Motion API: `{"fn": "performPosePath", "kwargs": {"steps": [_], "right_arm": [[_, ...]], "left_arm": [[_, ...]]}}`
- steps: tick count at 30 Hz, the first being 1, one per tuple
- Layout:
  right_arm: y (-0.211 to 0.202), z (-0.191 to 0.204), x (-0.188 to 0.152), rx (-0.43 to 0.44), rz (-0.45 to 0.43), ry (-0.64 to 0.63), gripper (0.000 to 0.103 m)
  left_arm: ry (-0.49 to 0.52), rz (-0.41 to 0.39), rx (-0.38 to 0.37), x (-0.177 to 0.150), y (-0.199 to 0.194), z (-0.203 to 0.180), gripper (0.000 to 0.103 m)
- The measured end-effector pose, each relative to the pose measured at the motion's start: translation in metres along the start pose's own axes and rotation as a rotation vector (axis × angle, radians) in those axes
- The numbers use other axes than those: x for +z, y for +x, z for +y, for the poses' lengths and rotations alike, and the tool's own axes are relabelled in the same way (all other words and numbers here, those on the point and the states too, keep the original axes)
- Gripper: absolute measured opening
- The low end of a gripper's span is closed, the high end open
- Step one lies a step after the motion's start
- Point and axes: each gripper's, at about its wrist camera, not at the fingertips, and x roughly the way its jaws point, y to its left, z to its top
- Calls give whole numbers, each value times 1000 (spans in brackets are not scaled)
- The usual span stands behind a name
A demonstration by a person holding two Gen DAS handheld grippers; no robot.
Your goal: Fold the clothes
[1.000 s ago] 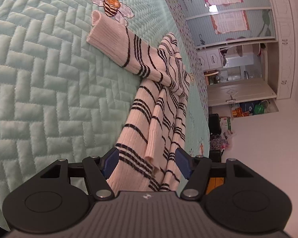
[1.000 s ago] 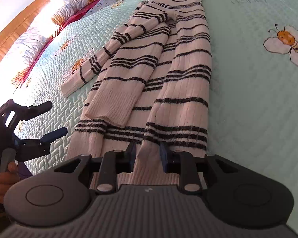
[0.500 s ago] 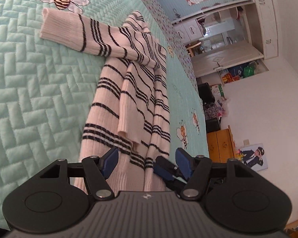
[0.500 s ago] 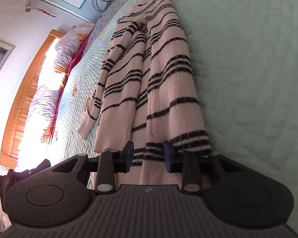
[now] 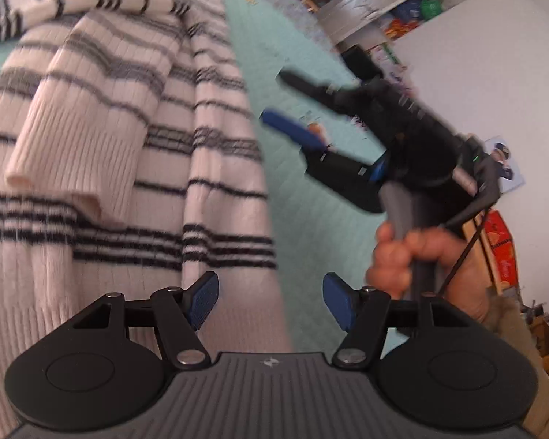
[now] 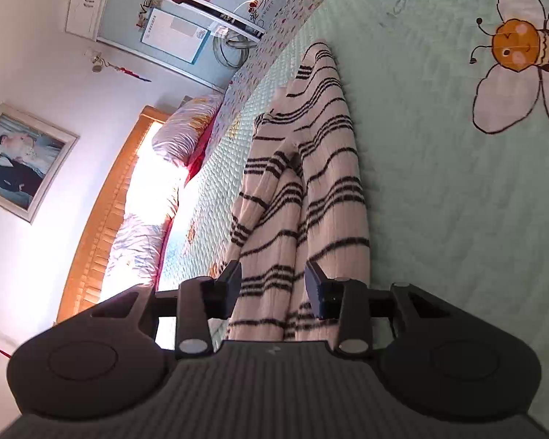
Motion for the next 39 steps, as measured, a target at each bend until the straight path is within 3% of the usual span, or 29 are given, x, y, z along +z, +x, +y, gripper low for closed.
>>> {"fn": "performPosePath", "kwargs": {"steps": [3, 7, 13, 16, 19, 23, 27, 31, 34, 39], "right_arm": [[15, 13, 10, -86, 45, -114, 43], [39, 53, 4, -223, 101, -384, 44], [80, 93, -37, -543, 175, -893, 44], [98, 93, -41, -648, 196, -981, 44], [109, 88, -37, -693, 214, -977, 42], [110, 76, -22, -681, 199, -882, 33], [91, 55, 7, -578, 146, -600, 13], [67, 40, 16, -430, 83, -367, 9], [65, 51, 11, -355, 86, -360, 9], [101, 63, -11, -402, 243, -602, 9]], "left_arm": [[29, -23, 9, -5, 4, -2, 65], [30, -42, 24, -6, 9, -2, 65], [52, -78, 17, -8, 11, -1, 65], [92, -94, 15, -9, 12, -2, 65], [95, -99, 1, -9, 12, 1, 66], [98, -105, -19, -8, 12, 6, 66], [91, -106, -40, -11, 7, 8, 66], [92, -103, -49, -13, 6, 8, 66], [92, -97, -54, -15, 7, 7, 67], [99, -87, -45, -12, 12, 4, 71]]}}
